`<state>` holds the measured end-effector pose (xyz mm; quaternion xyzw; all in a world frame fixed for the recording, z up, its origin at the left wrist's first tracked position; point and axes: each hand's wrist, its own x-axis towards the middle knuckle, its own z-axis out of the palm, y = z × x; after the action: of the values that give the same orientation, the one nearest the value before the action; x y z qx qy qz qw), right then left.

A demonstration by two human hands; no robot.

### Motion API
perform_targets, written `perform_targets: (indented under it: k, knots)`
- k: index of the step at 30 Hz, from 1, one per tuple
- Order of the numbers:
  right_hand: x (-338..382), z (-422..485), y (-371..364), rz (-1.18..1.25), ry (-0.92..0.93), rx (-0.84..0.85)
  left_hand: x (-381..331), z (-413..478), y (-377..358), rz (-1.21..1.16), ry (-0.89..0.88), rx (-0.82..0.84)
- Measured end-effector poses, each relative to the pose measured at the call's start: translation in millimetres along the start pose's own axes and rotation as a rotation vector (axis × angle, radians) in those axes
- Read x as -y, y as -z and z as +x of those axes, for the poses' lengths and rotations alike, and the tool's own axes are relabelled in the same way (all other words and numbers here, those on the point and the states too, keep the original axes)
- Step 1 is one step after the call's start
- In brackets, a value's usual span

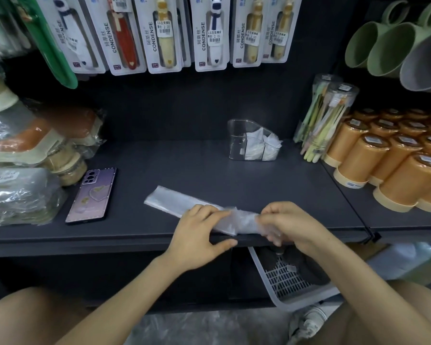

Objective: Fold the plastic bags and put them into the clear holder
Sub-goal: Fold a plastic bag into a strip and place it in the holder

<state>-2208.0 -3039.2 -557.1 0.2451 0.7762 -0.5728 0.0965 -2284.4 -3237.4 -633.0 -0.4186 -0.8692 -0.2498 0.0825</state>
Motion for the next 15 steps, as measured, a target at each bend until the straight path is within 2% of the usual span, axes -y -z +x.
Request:
perform_targets:
  k: [3, 6, 9, 12, 15]
  knots:
    - [22, 1, 1, 0.274, -0.047, 0.15, -6, 5, -2, 0.013, 0.05, -0.059]
    - [42, 6, 1, 0.512, -0.014, 0.231, -8, 9, -1, -0.053, 0.109, -0.149]
    - [49, 16, 1, 0.663, 0.079, 0.193, -11, 13, 6, -0.238, 0.335, -0.223]
    - [38, 32, -17, 0.361, 0.114, 0.038, -7, 18, 11, -0.475, 0.606, -0.175]
    - [25, 45, -45, 0.049, 0.15, 0.042, -3, 20, 18, -0.661, 0.683, -0.145]
